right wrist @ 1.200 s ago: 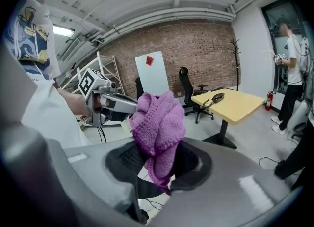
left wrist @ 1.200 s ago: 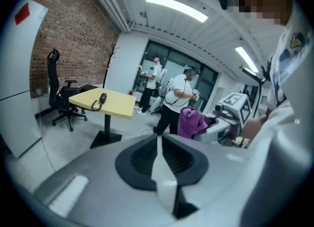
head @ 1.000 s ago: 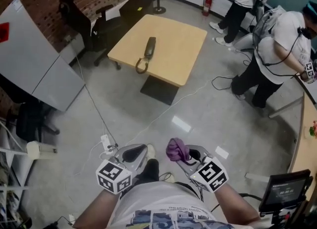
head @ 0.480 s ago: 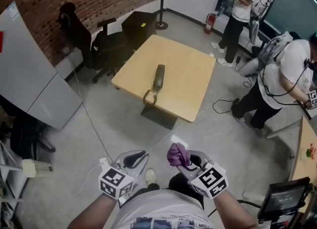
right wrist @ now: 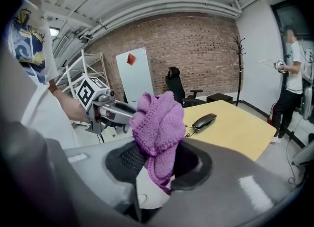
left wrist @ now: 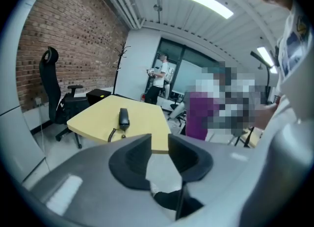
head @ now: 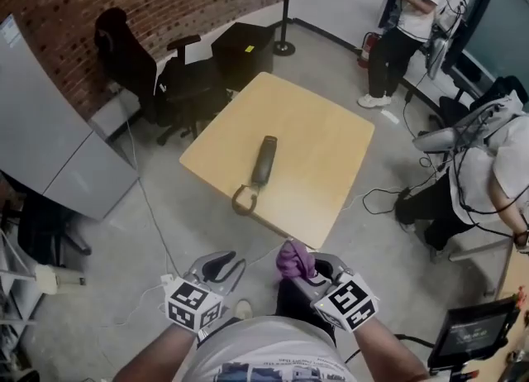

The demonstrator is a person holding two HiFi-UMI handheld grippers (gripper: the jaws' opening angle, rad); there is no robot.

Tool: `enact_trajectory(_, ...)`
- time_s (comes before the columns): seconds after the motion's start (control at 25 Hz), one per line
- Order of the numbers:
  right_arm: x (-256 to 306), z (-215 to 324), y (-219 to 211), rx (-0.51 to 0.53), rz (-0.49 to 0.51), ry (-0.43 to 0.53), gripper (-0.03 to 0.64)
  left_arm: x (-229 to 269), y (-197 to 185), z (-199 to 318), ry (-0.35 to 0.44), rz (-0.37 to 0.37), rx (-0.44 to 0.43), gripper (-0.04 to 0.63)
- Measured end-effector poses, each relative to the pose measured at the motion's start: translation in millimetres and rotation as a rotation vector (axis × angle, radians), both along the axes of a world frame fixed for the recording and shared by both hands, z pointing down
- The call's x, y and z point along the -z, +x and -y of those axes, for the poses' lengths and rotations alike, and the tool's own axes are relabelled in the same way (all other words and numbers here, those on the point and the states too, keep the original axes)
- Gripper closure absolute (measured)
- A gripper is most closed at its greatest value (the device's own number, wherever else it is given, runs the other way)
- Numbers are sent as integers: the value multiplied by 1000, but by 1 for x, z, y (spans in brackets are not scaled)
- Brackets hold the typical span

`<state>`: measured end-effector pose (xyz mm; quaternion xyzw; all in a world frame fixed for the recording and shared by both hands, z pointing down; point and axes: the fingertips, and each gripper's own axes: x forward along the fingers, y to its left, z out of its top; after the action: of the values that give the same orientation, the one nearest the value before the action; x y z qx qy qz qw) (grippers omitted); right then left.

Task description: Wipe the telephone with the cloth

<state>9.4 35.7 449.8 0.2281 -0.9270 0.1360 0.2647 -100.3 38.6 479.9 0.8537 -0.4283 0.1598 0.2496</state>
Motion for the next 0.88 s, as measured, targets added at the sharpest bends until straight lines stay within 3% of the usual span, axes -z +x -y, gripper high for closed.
enact_trajectory(0.48,-10,135,71,155,-3,-36,494,-32,27,163,-59,201,254,369)
enact_trajectory(0.88,-21,170,95,151,-9,-74,494,-99,12,248,-113,299,358,322)
